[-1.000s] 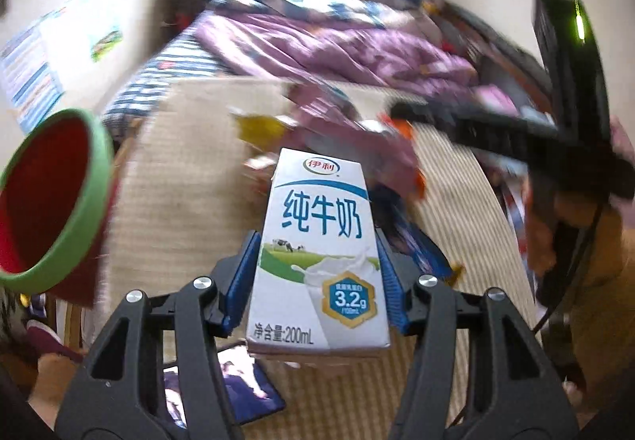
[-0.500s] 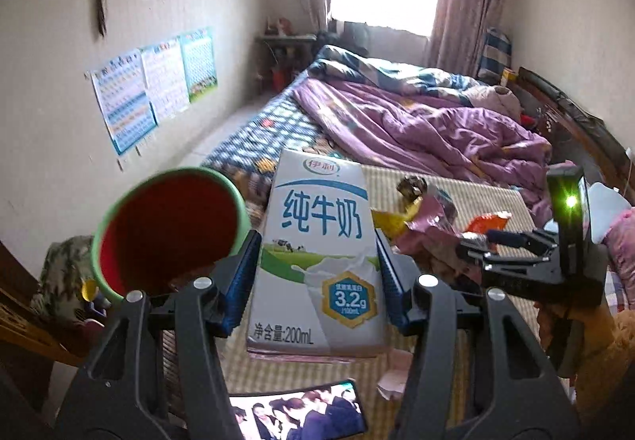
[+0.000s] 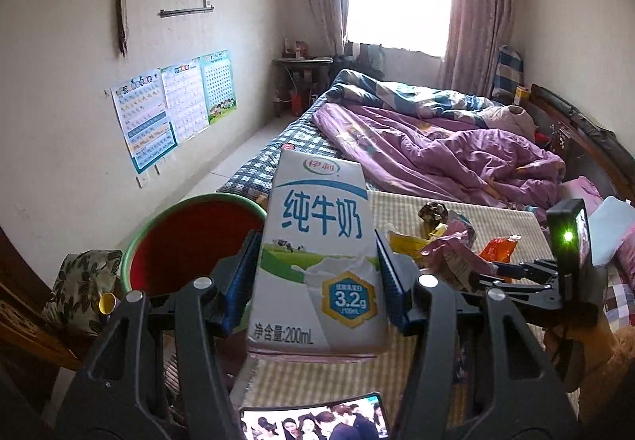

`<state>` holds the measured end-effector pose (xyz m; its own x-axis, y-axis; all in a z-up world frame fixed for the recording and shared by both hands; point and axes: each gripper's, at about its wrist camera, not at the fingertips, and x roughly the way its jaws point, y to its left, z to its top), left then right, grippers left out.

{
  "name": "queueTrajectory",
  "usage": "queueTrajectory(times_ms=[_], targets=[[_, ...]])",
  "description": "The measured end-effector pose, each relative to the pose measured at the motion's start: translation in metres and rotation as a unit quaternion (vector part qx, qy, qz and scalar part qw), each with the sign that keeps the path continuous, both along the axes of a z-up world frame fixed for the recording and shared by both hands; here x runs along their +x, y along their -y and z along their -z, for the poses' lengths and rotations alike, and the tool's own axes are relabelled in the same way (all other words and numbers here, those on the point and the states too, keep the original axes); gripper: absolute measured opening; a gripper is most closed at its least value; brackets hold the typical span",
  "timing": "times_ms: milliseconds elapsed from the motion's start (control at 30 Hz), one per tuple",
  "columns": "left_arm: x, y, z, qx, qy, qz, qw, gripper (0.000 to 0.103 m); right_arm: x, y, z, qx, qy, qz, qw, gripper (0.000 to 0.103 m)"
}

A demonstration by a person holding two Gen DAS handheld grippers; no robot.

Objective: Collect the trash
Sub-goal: 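Drop milk carton into bin with left tool while right tool drops chip bag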

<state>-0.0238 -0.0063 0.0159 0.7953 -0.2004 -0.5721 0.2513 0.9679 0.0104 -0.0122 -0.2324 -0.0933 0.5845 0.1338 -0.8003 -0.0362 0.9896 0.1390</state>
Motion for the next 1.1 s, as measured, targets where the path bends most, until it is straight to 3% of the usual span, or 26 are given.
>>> queueTrajectory(times_ms=[533,833,1100], targets=[[0.01,-0.022,0.009,-0.001,0.0,-0.026,0.9997,0.054,-0.013,-0.009,-0.061,0.012,0.107,0.033,0.994,0.039],[0.017,-0.039,0.016,-0.003,-0.006,-0.039,0.9992,0.054,0.006,-0.034,-0.059,0.01,0.096,0.012,0.995,0.039],[0.044,-0.069,0.052,-0.018,-0.05,-0.063,0.9966,0.054,0.02,-0.053,-0.039,0.017,0.063,-0.001,0.998,0.039]])
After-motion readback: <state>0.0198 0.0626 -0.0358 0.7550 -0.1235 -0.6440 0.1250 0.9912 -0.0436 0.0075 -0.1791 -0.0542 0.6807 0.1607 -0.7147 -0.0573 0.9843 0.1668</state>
